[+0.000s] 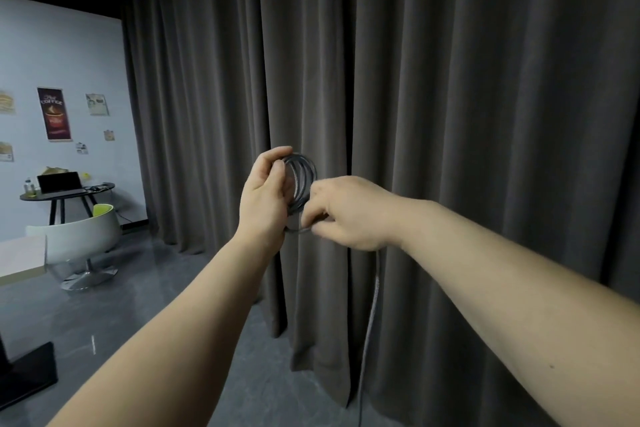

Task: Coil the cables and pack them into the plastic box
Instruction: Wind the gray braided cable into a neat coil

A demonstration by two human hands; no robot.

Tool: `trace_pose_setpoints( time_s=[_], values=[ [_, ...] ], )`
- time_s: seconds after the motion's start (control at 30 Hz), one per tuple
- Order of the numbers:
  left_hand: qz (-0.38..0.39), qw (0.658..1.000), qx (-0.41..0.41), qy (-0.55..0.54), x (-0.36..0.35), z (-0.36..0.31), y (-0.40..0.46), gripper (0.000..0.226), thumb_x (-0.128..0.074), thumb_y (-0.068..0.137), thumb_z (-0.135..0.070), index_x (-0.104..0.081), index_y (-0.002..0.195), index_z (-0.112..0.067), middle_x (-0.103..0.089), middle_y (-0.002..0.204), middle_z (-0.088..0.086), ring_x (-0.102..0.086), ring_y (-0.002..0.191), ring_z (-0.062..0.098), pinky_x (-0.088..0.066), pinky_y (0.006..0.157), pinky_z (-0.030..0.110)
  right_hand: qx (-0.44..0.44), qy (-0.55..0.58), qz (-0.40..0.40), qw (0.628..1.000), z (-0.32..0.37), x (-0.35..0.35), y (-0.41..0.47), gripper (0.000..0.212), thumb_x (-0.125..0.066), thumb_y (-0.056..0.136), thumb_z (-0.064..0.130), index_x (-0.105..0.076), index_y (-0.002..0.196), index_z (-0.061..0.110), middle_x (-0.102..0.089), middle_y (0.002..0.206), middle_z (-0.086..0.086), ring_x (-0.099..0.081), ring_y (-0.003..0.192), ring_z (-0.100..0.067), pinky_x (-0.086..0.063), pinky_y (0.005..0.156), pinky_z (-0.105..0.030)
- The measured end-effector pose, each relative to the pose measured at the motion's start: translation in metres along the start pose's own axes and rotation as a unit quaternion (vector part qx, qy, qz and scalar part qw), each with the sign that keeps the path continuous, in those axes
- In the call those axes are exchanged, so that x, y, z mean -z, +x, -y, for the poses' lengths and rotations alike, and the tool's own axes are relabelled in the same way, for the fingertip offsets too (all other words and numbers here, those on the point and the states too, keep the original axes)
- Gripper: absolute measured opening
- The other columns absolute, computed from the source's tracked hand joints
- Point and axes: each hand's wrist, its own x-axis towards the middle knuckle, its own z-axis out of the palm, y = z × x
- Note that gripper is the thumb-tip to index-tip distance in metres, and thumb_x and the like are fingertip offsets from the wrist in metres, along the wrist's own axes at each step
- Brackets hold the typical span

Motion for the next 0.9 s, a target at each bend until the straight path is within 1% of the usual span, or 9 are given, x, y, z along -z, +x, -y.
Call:
trace_pose_setpoints(
  time_s=[0.1, 0.2, 0.27, 0.4, 0.53, 0.6, 0.7, 0.8, 0.9],
  values=[
    [-0.036, 0.999, -0.011, -0.012, 0.002, -0.009, 0.006, 0.026, -0.038, 0.102, -0.009, -0.062, 0.103, -0.018, -0.041, 0.055, -0.010, -0.034, 0.052, 0.005, -0.030, 0.050, 0.019, -0.080, 0.170, -0.060, 0.980, -0.009, -0.014, 0.000, 0.017, -0.064, 0.087, 0.014, -0.074, 0.101, 0.015, -0.057, 0.081, 0.011, -0.056, 0.077, -0.005, -0.044, 0.071, -0.014],
    [-0.109, 0.994, -0.024, -0.010, 0.016, -0.018, 0.021, 0.029, -0.038, 0.101, -0.008, -0.063, 0.097, -0.021, -0.042, 0.053, -0.012, -0.034, 0.051, 0.005, -0.030, 0.050, 0.020, -0.252, 0.415, -0.092, 0.869, -0.022, -0.040, -0.013, 0.005, -0.065, 0.087, 0.008, -0.064, 0.087, 0.013, -0.054, 0.065, 0.005, -0.048, 0.047, -0.007, -0.042, 0.044, -0.020],
    [-0.129, 0.991, -0.025, 0.019, 0.023, -0.017, 0.026, 0.031, -0.038, 0.100, -0.010, -0.064, 0.093, -0.025, -0.044, 0.059, -0.010, -0.037, 0.054, 0.006, -0.033, 0.055, 0.021, -0.320, 0.486, -0.086, 0.809, -0.034, -0.054, -0.022, 0.016, -0.062, 0.084, -0.004, -0.057, 0.084, 0.011, -0.050, 0.063, -0.001, -0.045, 0.046, -0.011, -0.040, 0.044, -0.023],
    [-0.156, 0.987, -0.005, 0.033, 0.029, -0.002, 0.027, 0.031, -0.039, 0.096, -0.014, -0.066, 0.092, -0.029, -0.051, 0.075, -0.006, -0.044, 0.066, 0.009, -0.039, 0.074, 0.031, -0.386, 0.438, -0.098, 0.806, -0.055, -0.063, -0.025, 0.015, -0.059, 0.081, -0.008, -0.058, 0.075, 0.006, -0.055, 0.063, -0.009, -0.050, 0.050, -0.018, -0.044, 0.049, -0.025],
    [-0.183, 0.983, 0.001, 0.028, 0.032, 0.002, 0.034, 0.028, -0.040, 0.093, -0.017, -0.066, 0.091, -0.030, -0.052, 0.079, -0.006, -0.046, 0.076, 0.012, -0.037, 0.081, 0.035, -0.478, 0.418, -0.117, 0.764, -0.067, -0.065, -0.028, 0.028, -0.058, 0.093, 0.031, -0.050, 0.076, 0.011, -0.057, 0.067, -0.008, -0.061, 0.054, -0.023, -0.037, 0.046, -0.023],
    [-0.186, 0.982, 0.001, 0.042, 0.032, 0.003, 0.036, 0.028, -0.040, 0.093, -0.018, -0.065, 0.092, -0.030, -0.053, 0.082, -0.005, -0.046, 0.085, 0.017, -0.038, 0.083, 0.036, -0.502, 0.425, -0.116, 0.744, -0.070, -0.067, -0.027, 0.031, -0.053, 0.095, 0.037, -0.047, 0.077, 0.013, -0.050, 0.071, -0.007, -0.058, 0.056, -0.023, -0.039, 0.050, -0.026],
    [-0.191, 0.980, 0.012, 0.057, 0.038, 0.010, 0.036, 0.028, -0.040, 0.095, -0.019, -0.065, 0.092, -0.032, -0.054, 0.089, -0.001, -0.046, 0.090, 0.019, -0.045, 0.097, 0.048, -0.481, 0.476, -0.222, 0.702, -0.076, -0.069, -0.019, 0.019, -0.052, 0.092, 0.018, -0.049, 0.074, 0.018, -0.045, 0.070, -0.002, -0.044, 0.061, -0.017, -0.038, 0.052, -0.027],
    [-0.194, 0.979, 0.019, 0.062, 0.044, 0.016, 0.033, 0.029, -0.040, 0.095, -0.020, -0.065, 0.092, -0.033, -0.054, 0.093, 0.001, -0.046, 0.090, 0.019, -0.037, 0.106, 0.058, -0.416, 0.460, -0.366, 0.694, -0.081, -0.052, -0.011, 0.023, -0.055, 0.091, 0.009, -0.051, 0.071, 0.020, -0.049, 0.063, 0.001, -0.046, 0.056, -0.013, -0.035, 0.052, -0.027],
    [-0.190, 0.980, 0.013, 0.065, 0.043, 0.016, 0.033, 0.027, -0.040, 0.094, -0.022, -0.065, 0.093, -0.035, -0.053, 0.092, 0.001, -0.045, 0.090, 0.020, -0.036, 0.105, 0.060, -0.344, 0.314, -0.465, 0.753, -0.080, -0.023, -0.002, 0.017, -0.056, 0.091, 0.014, -0.057, 0.075, 0.021, -0.054, 0.063, 0.005, -0.050, 0.057, -0.013, -0.039, 0.054, -0.026]
  ],
)
